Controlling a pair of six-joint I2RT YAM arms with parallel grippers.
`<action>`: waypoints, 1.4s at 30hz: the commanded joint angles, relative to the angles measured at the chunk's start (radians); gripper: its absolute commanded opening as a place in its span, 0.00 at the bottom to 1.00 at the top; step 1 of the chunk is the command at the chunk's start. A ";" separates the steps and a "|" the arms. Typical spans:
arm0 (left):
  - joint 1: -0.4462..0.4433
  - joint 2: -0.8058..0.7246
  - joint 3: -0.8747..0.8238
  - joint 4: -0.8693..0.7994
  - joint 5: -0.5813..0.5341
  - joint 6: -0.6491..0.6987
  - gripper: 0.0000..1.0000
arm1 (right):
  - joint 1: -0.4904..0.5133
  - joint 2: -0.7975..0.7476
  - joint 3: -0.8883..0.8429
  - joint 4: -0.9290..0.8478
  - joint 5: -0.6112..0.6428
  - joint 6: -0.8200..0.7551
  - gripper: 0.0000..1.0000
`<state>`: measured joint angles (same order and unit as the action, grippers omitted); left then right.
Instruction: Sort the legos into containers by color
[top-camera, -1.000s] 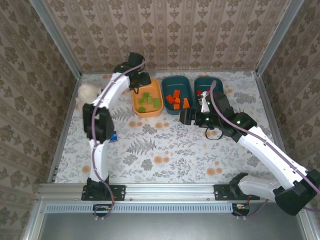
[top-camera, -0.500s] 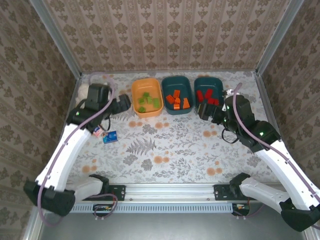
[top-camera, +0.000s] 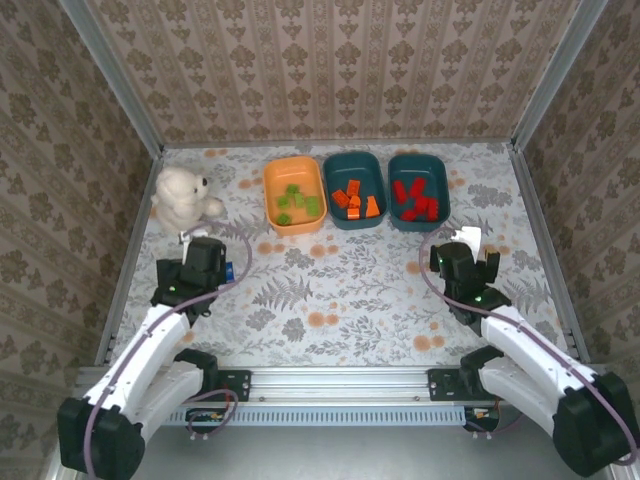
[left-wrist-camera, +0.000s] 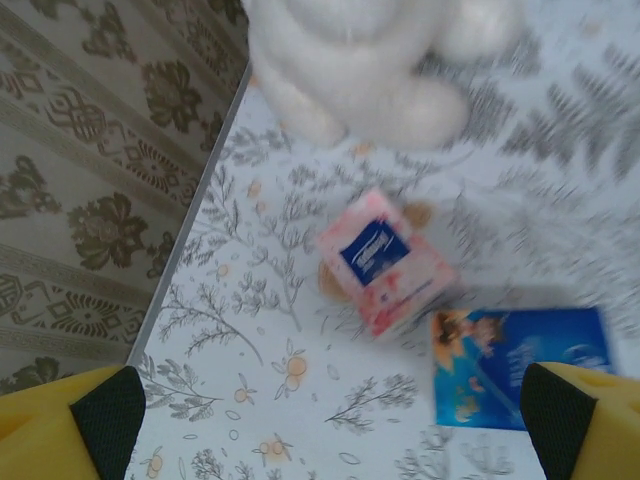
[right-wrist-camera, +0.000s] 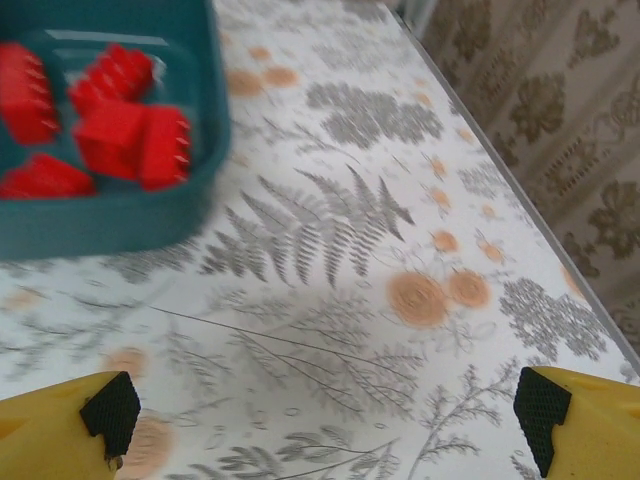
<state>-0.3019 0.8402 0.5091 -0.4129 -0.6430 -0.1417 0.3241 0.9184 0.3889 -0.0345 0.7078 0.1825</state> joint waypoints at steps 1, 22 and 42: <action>0.091 0.050 -0.054 0.332 0.088 0.134 1.00 | -0.035 0.062 -0.023 0.271 -0.018 -0.082 1.00; 0.282 0.669 -0.142 1.315 0.555 0.165 1.00 | -0.313 0.618 -0.118 1.152 -0.498 -0.088 1.00; 0.262 0.697 -0.121 1.301 0.486 0.168 1.00 | -0.272 0.617 0.000 0.930 -0.439 -0.115 1.00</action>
<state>-0.0288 1.5436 0.3710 0.8825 -0.1467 -0.0006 0.0486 1.5227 0.3679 0.9241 0.2729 0.0803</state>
